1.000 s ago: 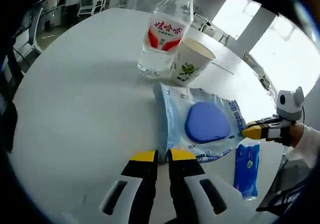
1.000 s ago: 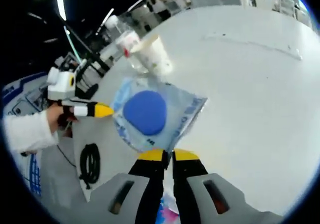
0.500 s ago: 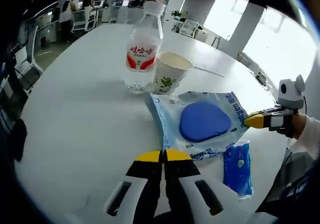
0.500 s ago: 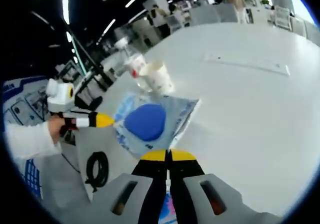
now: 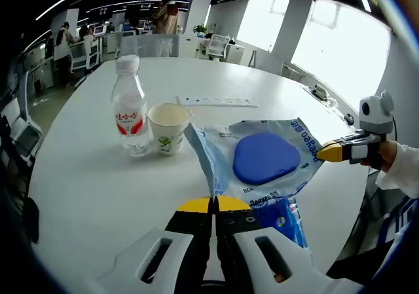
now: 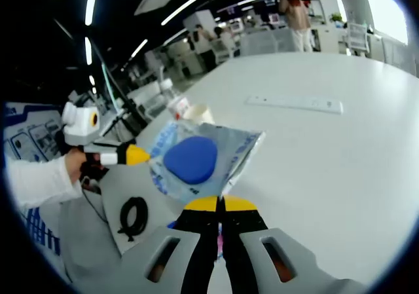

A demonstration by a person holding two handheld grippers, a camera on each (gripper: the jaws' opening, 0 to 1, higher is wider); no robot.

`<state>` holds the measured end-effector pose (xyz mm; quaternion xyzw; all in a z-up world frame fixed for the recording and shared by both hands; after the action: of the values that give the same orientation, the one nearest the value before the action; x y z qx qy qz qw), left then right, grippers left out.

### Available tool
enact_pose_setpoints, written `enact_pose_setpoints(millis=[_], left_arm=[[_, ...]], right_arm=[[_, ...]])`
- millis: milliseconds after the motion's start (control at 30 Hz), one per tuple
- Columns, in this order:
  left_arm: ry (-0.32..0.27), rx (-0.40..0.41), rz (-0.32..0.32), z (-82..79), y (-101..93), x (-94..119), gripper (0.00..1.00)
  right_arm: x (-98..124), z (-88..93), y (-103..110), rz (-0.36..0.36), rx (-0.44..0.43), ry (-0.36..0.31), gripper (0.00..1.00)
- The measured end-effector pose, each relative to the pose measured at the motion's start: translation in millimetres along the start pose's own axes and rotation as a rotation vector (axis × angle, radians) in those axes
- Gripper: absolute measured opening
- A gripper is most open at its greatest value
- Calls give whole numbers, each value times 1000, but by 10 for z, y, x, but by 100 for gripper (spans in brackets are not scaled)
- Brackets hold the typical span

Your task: Arrange the tabletop items into an orderly group along one side of the table until the central work area is clear of visible clutter.

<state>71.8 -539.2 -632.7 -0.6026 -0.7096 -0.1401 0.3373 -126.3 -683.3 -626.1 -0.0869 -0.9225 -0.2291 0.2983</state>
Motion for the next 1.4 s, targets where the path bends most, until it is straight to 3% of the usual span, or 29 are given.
enact_pose_setpoints(millis=[200, 367, 500, 833, 1067, 1233, 1400], left_arm=[[12, -109, 38, -151, -247, -86, 0], [11, -124, 39, -300, -333, -185, 0], [23, -183, 40, -376, -375, -270, 0], [88, -164, -20, -416, -168, -594, 0], [130, -135, -53, -337, 50, -793, 0], [160, -160, -61, -331, 132, -964, 0], [182, -137, -71, -300, 225, -1114, 0]], right_arm=[[223, -34, -189, 58, 23, -30, 0], [278, -74, -289, 91, 39, -42, 0], [253, -141, -415, 132, 18, -63, 0], [-165, -288, -595, 180, 98, 12, 0], [-466, -361, -651, 173, 246, 86, 0], [-666, -314, -761, 182, 273, 133, 0], [-800, -271, -873, 166, 227, 167, 0]])
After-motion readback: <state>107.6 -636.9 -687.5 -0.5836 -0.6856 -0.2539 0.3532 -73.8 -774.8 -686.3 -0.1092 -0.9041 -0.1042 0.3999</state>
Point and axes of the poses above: the point that each gripper's makers call its tool centre point, and the gripper's own axes: x roughly backward along the fingers, y roughly to its left, z roughly out of its underside, the point moved 6 cm from there along x, roughly backward along the fingers, and after that the axes turned 1 degree about -z, right-handed, at the moved point
